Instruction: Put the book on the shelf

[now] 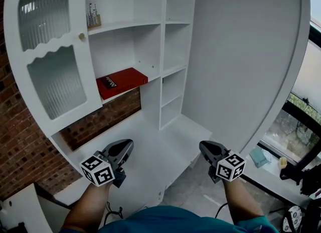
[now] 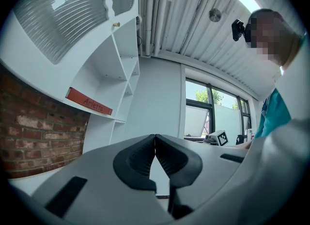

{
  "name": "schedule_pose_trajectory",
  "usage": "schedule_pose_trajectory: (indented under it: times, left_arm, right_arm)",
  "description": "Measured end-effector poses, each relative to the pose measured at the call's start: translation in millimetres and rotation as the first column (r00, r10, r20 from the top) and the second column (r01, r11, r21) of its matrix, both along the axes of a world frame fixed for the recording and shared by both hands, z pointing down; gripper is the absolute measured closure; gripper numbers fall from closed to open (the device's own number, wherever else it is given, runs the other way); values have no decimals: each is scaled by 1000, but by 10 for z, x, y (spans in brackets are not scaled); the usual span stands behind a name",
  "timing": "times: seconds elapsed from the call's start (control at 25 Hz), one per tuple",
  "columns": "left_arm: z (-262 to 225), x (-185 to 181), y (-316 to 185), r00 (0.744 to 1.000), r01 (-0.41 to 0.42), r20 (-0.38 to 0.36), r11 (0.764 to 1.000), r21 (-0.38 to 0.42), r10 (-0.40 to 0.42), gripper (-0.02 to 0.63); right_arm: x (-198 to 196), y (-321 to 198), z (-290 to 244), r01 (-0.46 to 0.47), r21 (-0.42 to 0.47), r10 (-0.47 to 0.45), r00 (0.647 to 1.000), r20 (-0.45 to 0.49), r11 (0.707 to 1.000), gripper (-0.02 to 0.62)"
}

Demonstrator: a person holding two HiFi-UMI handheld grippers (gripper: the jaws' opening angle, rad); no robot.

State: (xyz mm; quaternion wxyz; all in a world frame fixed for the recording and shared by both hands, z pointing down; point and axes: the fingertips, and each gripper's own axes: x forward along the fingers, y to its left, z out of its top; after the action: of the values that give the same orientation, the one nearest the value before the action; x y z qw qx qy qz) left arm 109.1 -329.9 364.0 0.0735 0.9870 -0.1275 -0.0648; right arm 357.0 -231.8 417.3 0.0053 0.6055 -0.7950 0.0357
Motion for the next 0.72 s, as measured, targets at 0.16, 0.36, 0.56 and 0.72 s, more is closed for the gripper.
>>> schedule_pose_trajectory:
  times: [0.16, 0.36, 0.56, 0.72]
  left_arm:
    - [87, -14, 36, 1000, 4, 8, 1000, -11, -4, 591]
    - [196, -56, 59, 1000, 13, 8, 999, -38, -13, 591]
    - [234, -119, 43, 1000, 26, 5, 998, -49, -26, 591]
    - [222, -147, 42, 1000, 29, -1, 998, -49, -29, 591]
  right_arm:
    - [2, 48, 150, -21, -27, 23, 998, 60, 999, 572]
    - [7, 38, 351, -41, -88, 46, 997, 61, 995, 574]
    - [-55, 1, 319, -30, -87, 33, 999, 34, 996, 574]
    - [-74, -8, 286, -26, -86, 28, 999, 21, 996, 574]
